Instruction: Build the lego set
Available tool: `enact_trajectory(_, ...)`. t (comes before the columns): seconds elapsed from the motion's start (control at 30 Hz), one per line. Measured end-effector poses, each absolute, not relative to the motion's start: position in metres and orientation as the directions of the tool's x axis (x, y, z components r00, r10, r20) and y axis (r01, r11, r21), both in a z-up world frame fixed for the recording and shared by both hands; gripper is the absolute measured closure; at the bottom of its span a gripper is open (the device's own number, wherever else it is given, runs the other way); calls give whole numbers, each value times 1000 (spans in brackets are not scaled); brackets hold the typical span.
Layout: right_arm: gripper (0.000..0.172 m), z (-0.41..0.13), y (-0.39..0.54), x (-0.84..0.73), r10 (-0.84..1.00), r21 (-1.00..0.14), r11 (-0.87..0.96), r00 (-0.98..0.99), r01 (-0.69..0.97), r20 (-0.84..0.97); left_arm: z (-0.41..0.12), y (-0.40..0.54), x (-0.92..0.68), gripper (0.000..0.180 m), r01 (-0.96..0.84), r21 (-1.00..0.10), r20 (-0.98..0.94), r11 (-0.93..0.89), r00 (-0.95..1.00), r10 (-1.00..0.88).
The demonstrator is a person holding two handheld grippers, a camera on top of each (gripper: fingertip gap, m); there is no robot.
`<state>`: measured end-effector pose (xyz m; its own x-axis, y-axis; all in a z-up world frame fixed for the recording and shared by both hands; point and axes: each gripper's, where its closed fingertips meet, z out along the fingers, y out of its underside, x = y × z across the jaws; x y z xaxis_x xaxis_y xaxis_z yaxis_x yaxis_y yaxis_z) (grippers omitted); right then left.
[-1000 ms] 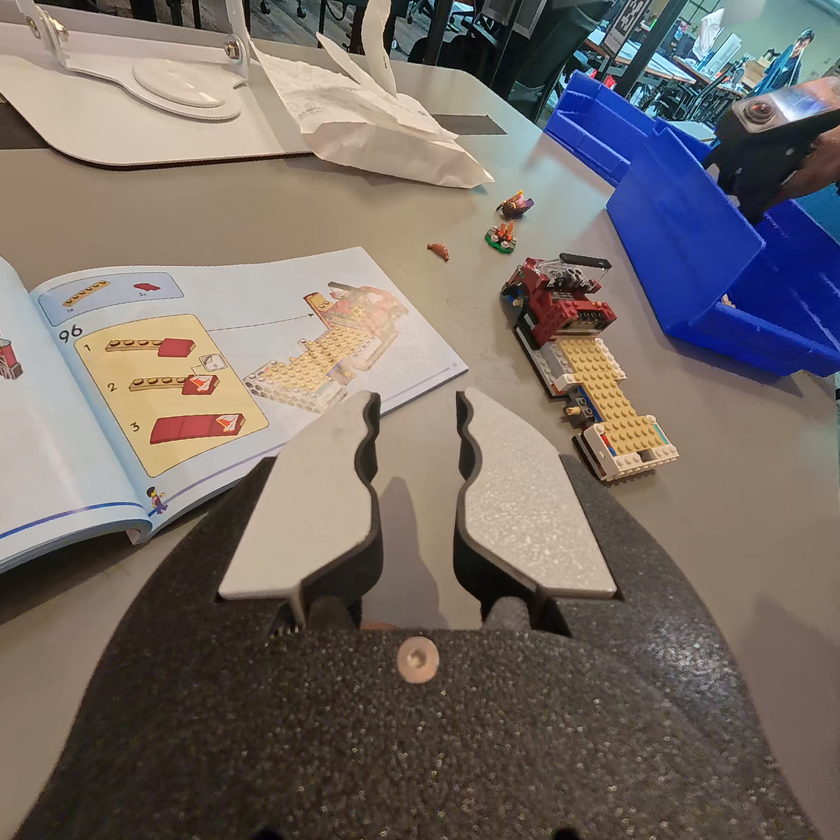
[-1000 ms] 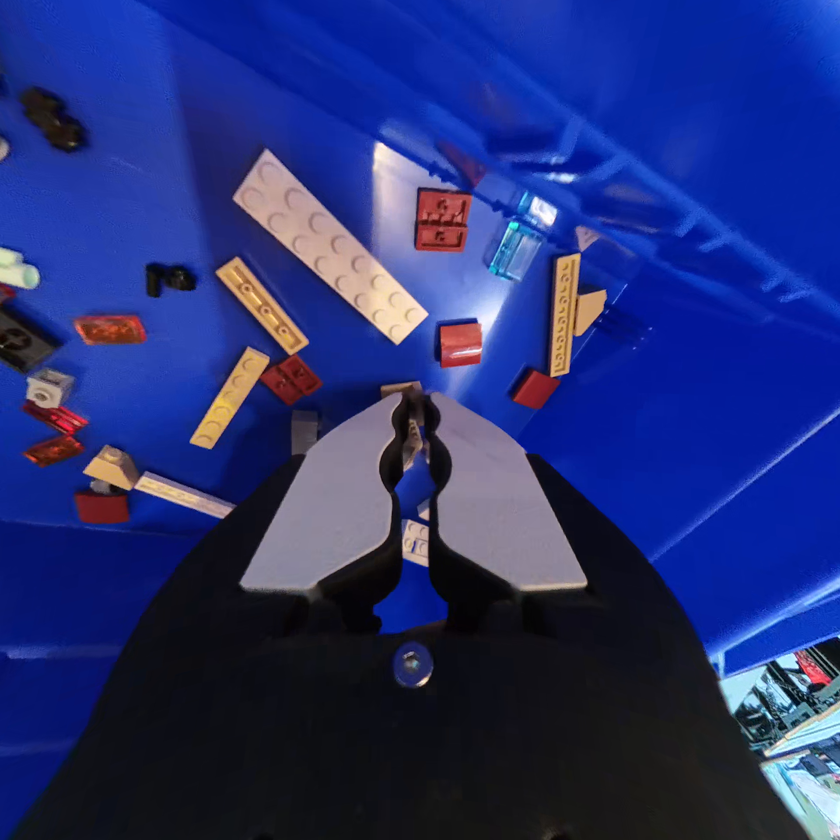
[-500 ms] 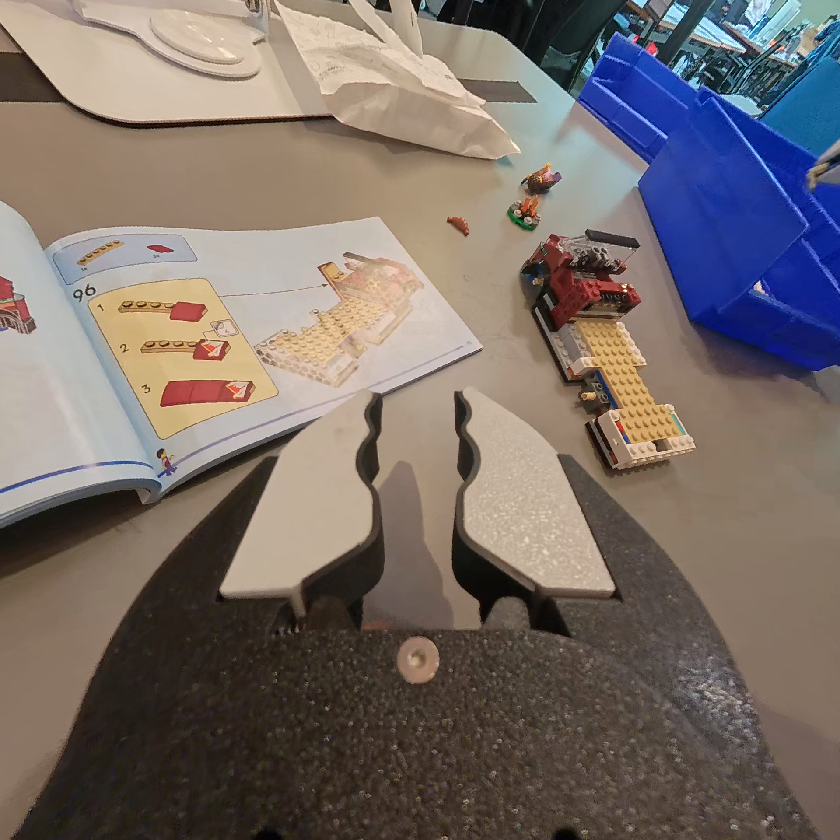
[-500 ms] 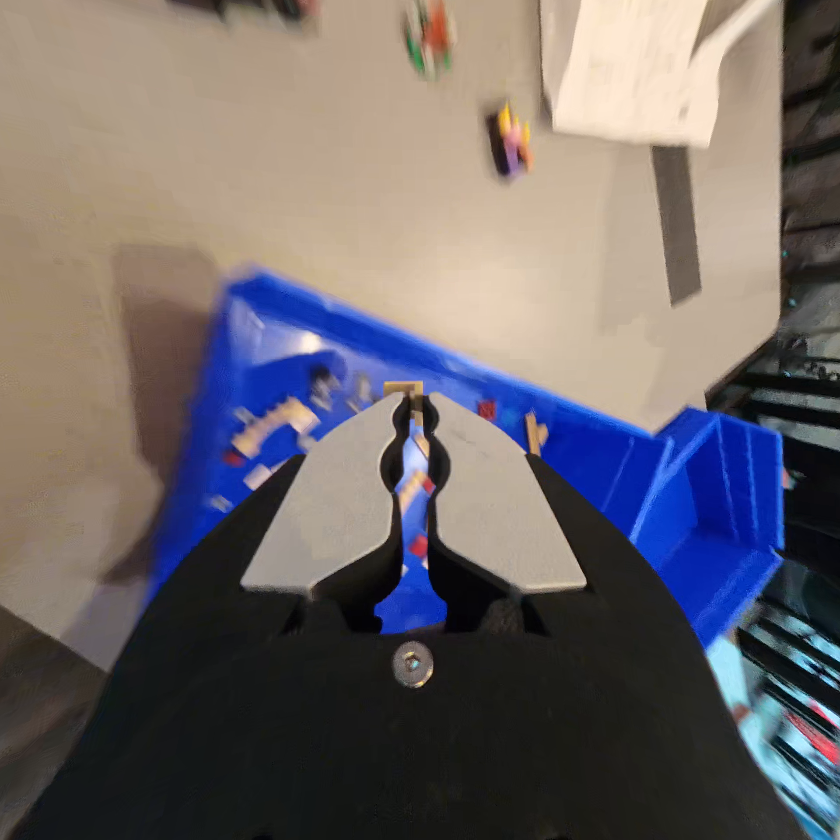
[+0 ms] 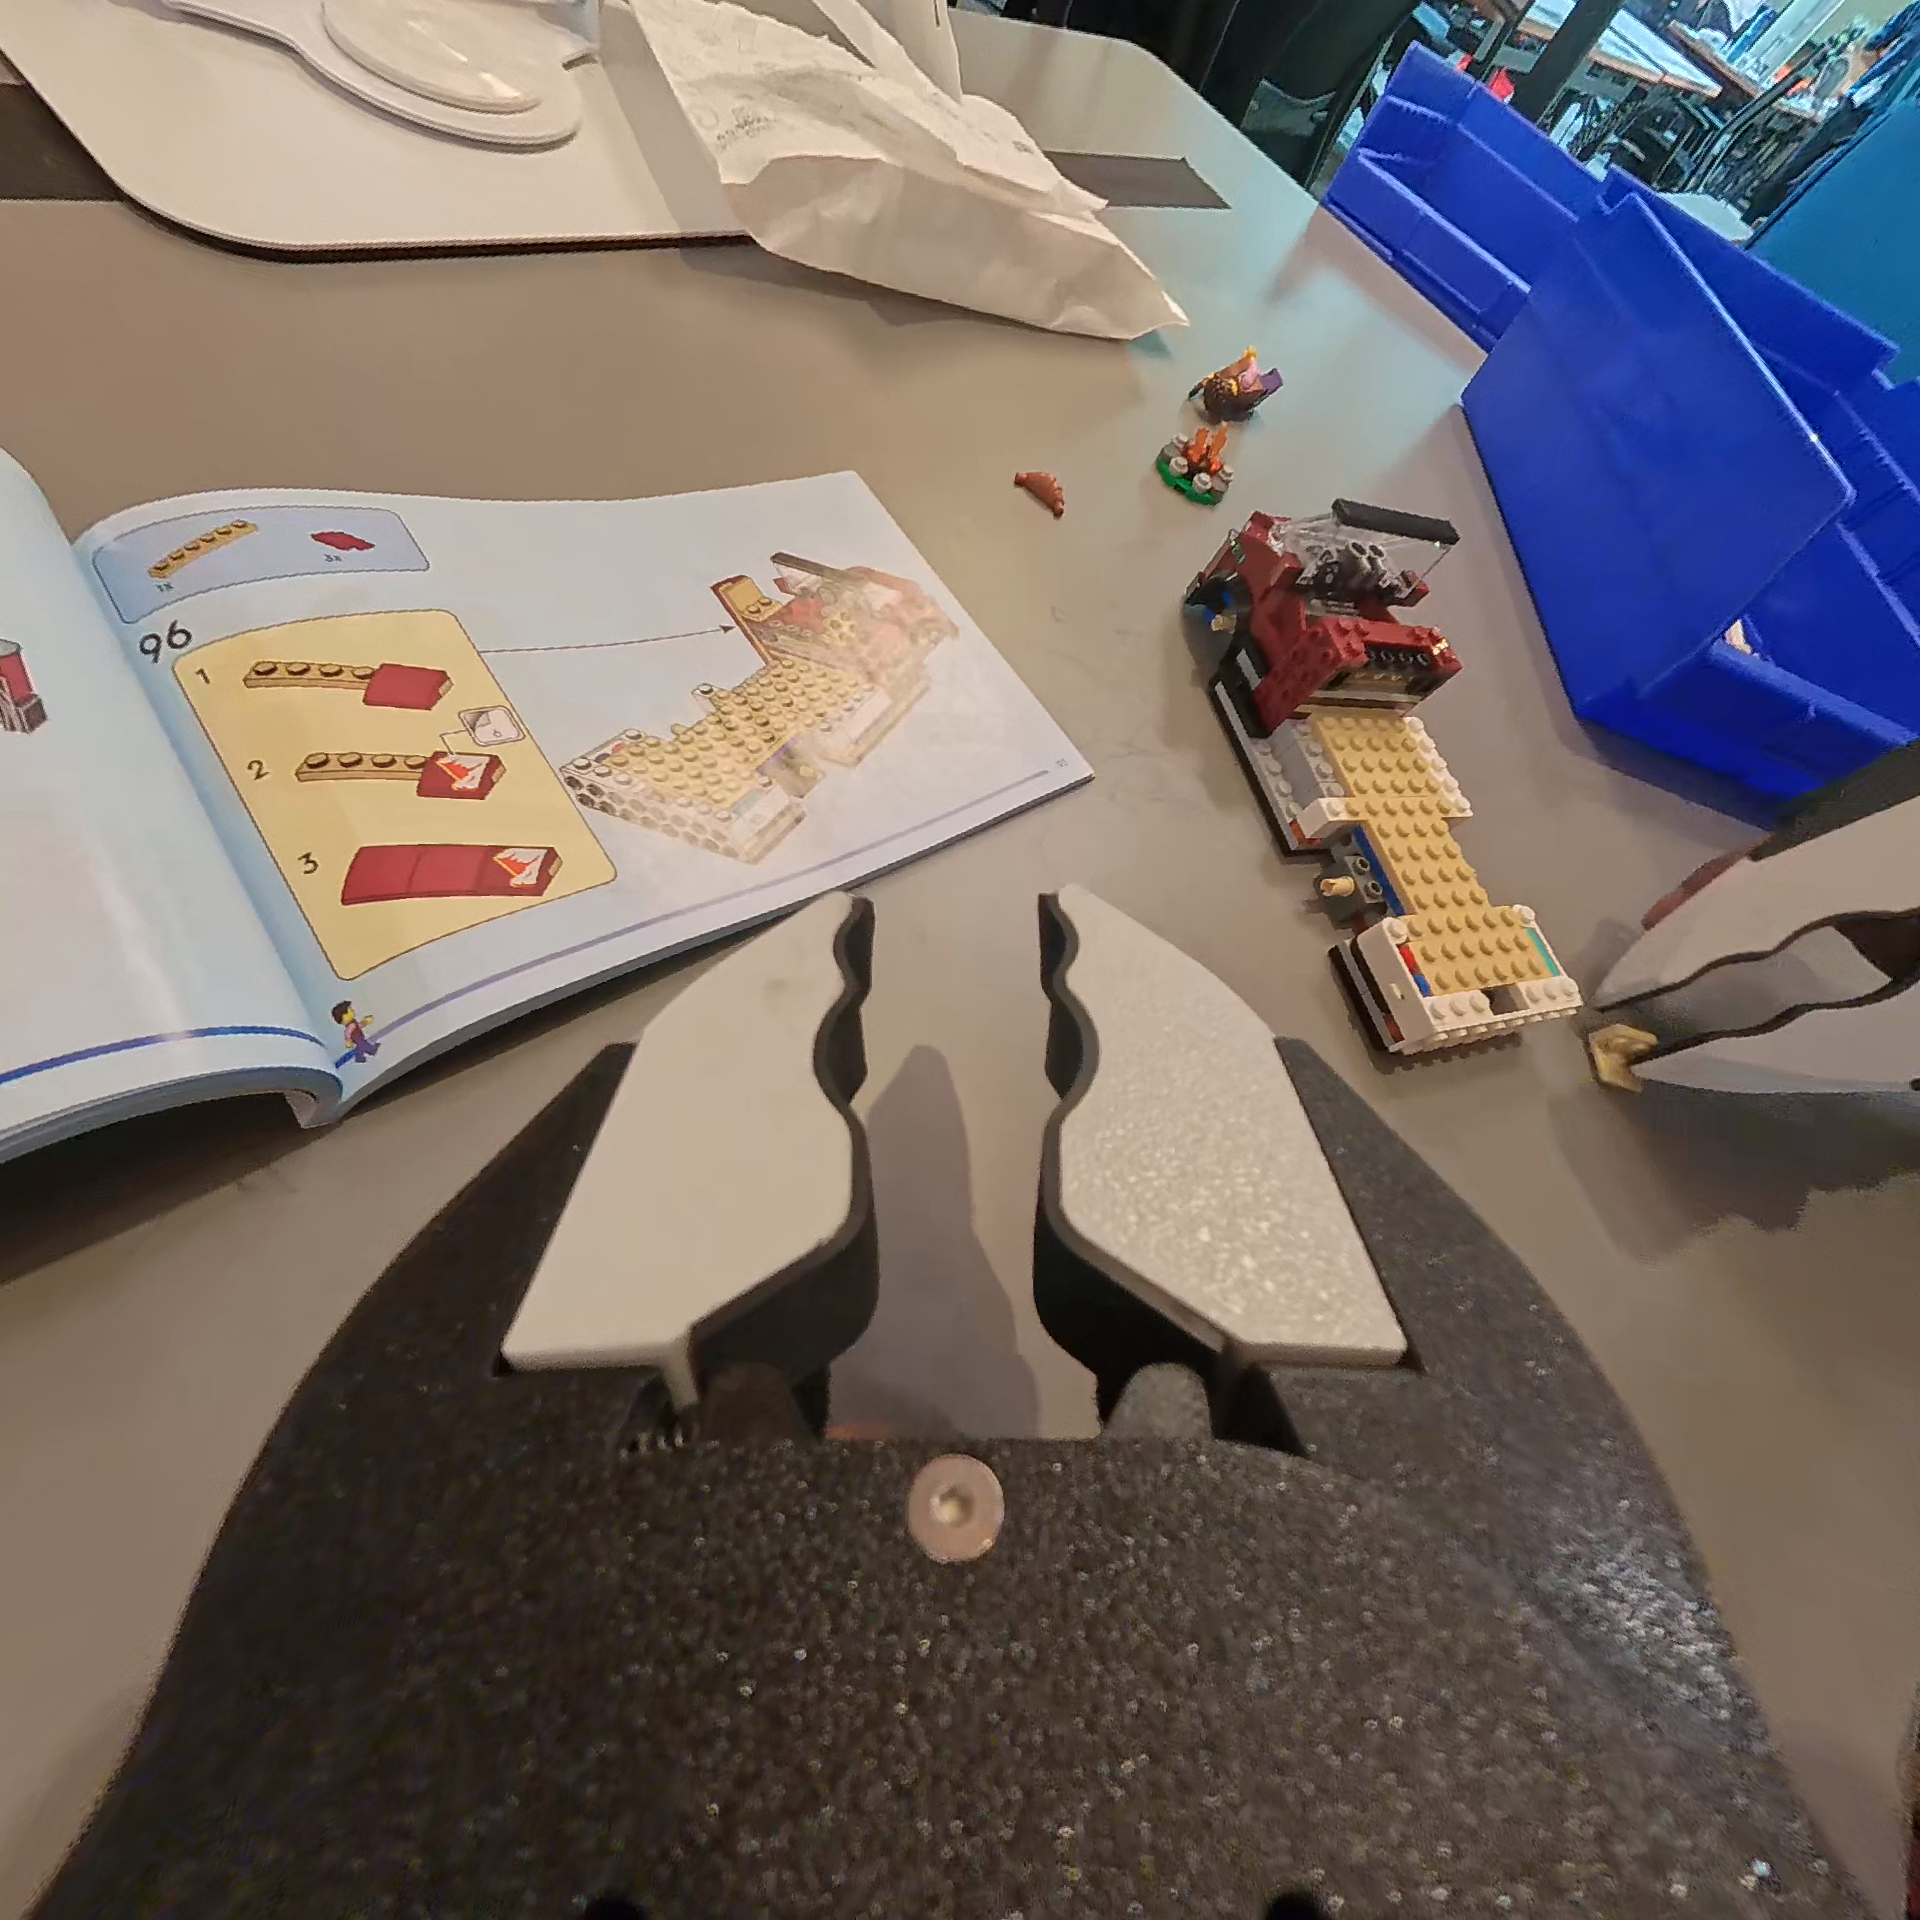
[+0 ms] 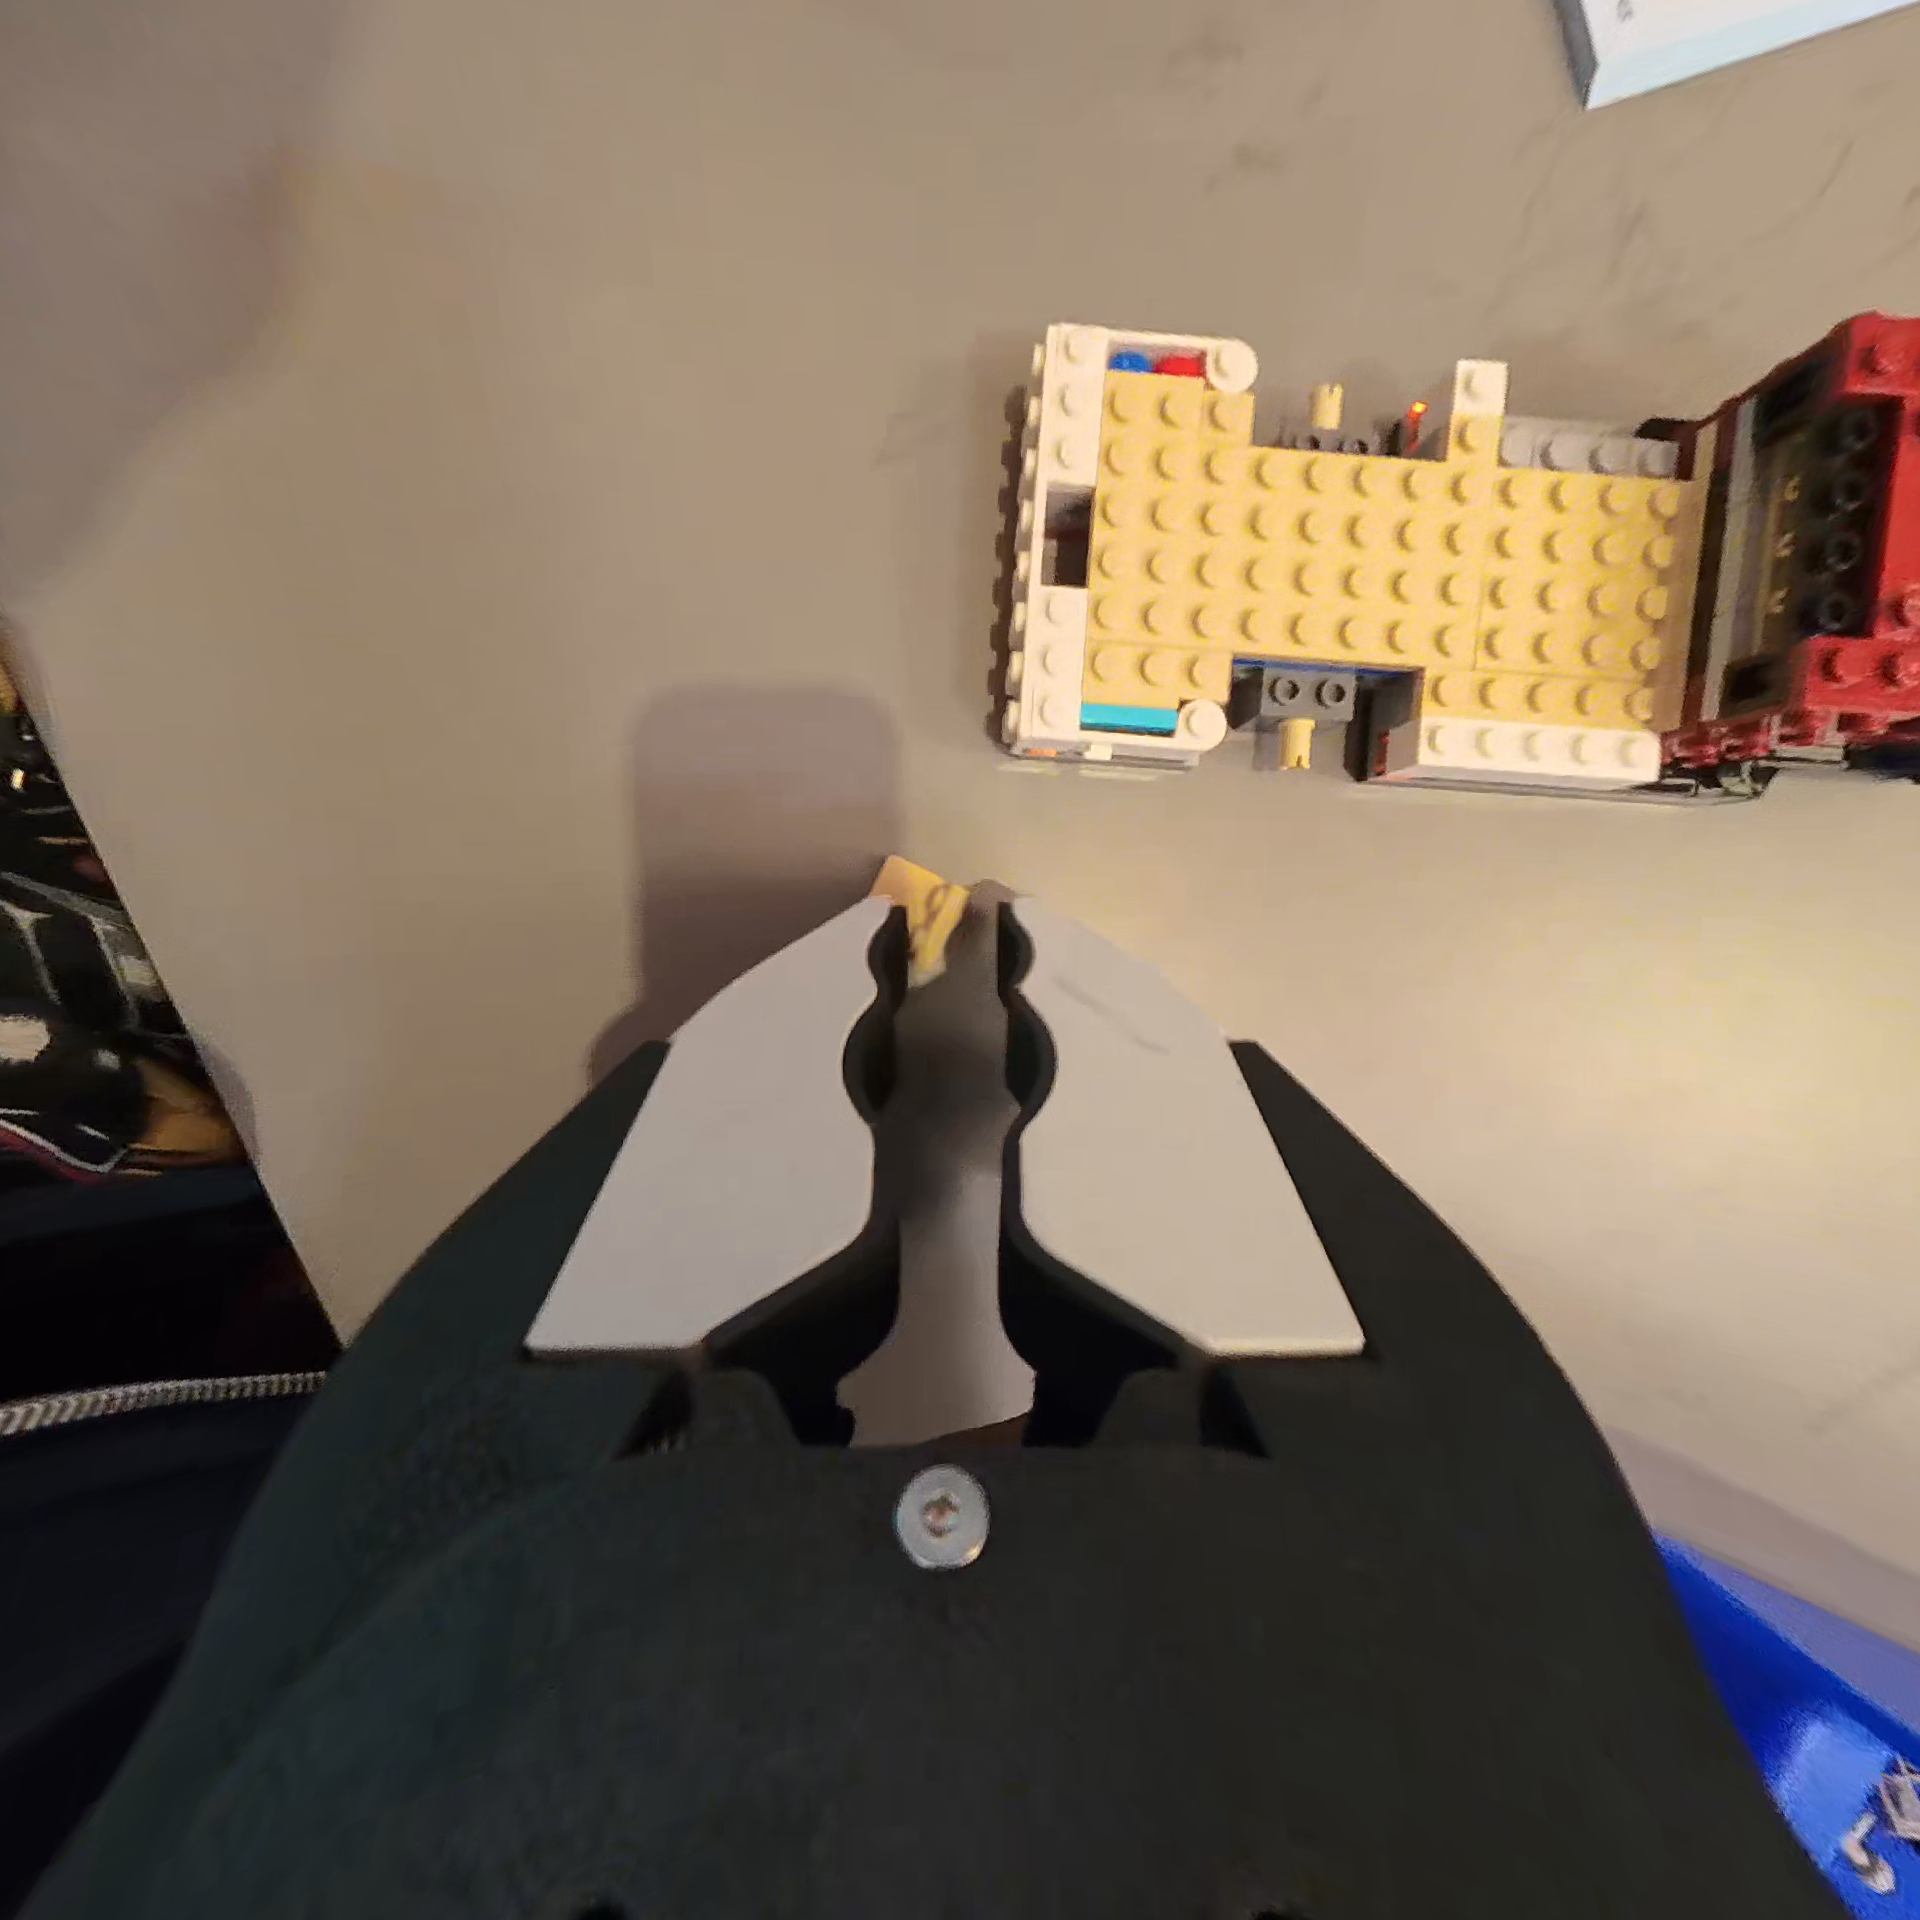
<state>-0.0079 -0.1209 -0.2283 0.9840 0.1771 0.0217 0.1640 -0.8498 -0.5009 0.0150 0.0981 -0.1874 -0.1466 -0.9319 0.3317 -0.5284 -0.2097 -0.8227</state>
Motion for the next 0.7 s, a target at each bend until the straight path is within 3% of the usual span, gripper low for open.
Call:
enact_trajectory(0.27, 153, -164, -182, 38, 82, -498, -859, 993, 116, 90, -186, 98, 15, 149, -523, -824, 336, -216, -145, -931)
enact_trajectory(0.47, 155, -124, -309, 199, -36, -219, -974, 903, 65, 427, -186, 93, 17, 149, -529, -814, 372, -239, -159, -915)
enact_trajectory(0.63, 155, -158, -346, 277, 0, -102, -994, 943, 36, 332, -189, 88, 19, 149, -543, -810, 363, -222, -166, -917)
enact_trajectory(0.7, 159, -177, -354, 296, -33, -4, -999, 954, -34, 299, -189, 90, 19, 149, -542, -808, 368, -232, -157, -916)
